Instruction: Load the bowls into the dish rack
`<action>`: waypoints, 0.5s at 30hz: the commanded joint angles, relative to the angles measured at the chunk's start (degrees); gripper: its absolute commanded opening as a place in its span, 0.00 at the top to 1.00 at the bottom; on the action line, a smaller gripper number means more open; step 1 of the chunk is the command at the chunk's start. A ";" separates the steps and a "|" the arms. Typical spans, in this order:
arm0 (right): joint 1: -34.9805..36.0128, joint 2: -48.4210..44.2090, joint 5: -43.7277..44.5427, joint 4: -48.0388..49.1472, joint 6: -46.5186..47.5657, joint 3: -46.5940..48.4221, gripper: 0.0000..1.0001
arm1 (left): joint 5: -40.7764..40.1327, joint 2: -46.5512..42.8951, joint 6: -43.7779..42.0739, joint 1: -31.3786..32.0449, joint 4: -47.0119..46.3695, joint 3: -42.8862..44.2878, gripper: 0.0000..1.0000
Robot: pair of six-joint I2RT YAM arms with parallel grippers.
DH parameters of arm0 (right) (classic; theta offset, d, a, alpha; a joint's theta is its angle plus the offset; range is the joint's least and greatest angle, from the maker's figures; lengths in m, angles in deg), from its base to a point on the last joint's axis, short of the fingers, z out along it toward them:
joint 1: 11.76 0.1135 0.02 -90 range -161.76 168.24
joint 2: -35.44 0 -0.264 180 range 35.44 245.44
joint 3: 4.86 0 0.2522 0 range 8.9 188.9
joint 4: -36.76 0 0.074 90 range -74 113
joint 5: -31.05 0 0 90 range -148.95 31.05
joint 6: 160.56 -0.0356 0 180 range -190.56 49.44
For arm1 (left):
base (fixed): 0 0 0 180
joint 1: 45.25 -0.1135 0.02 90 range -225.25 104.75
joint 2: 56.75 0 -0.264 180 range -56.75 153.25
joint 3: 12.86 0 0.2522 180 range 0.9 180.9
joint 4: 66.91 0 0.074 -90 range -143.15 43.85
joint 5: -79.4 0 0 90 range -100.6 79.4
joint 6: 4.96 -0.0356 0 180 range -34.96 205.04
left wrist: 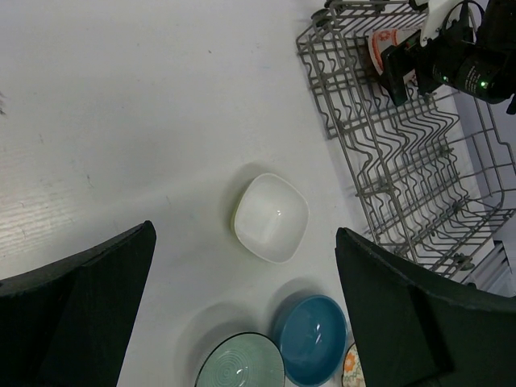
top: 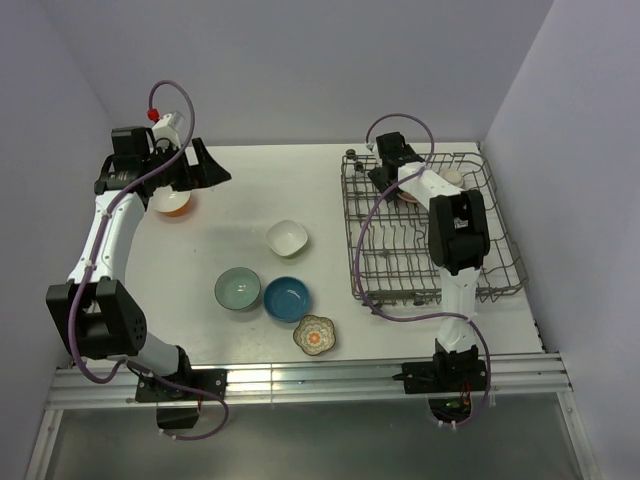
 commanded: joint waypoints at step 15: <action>-0.80 1.02 0.53 -1.83 0.49 4.39 0.00 | 3.32 0.91 -3.00 -0.73 2.14 3.01 0.01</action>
